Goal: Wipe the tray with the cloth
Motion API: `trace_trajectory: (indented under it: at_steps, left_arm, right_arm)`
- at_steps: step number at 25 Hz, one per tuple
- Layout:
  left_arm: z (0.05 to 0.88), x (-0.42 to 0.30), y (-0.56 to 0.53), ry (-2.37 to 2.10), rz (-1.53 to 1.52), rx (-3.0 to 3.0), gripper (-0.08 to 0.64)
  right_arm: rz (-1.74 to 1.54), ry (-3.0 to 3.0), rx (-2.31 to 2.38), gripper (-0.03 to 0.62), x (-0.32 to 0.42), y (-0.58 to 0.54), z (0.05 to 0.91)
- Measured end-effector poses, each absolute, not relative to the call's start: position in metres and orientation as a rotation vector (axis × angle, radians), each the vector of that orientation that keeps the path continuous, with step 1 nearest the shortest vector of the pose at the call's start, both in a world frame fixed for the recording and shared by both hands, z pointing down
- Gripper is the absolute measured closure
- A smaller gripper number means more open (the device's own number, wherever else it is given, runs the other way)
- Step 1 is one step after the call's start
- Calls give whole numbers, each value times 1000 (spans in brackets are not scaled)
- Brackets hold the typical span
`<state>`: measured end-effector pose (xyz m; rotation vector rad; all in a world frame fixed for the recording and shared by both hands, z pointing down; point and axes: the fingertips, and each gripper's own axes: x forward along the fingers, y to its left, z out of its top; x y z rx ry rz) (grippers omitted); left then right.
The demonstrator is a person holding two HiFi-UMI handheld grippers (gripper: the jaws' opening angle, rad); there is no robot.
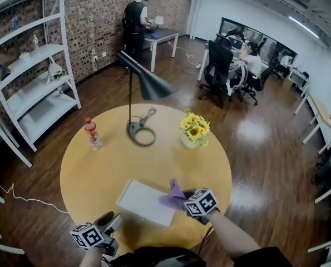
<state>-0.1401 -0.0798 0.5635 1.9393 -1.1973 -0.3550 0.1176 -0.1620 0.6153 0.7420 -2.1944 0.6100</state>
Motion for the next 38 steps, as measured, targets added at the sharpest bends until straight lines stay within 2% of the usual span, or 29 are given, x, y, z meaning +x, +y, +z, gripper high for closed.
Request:
trace_trajectory:
  at_steps: [7, 14, 17, 21, 23, 31, 33, 35, 38]
  left_arm:
    - [564, -136, -80, -1192, -353, 1921, 325]
    - [567, -120, -85, -1143, -338, 1913, 325]
    - [560, -112, -94, -1120, -341, 1937, 325]
    - [535, -103, -105, -1127, -322, 2035, 325]
    - [523, -98, -106, -1142, -273, 2113, 325]
    - [472, -102, -110, -1235, -362, 2236, 325]
    - [471, -108, -114, -1248, -404, 2203, 325]
    - [473, -107, -113, -1245, -408, 2190, 325]
    - [473, -104, -109, -1240, -391, 2201, 325]
  right_arm:
    - [1173, -2453, 1075, 489, 133, -154, 601]
    - [1351, -2541, 1114, 488, 125, -125, 603]
    - [1259, -2499, 1050, 488, 123, -119, 606]
    - [782, -2260, 965, 488, 138, -122, 612]
    - [653, -2173, 985, 489, 154, -130, 609]
    - [622, -2130, 1298, 478, 248, -150, 568]
    - [587, -2102, 1362, 455, 263, -156, 565]
    - [577, -2097, 1414, 376, 271, -157, 561]
    - [545, -2124, 1483, 364, 274, -157, 551]
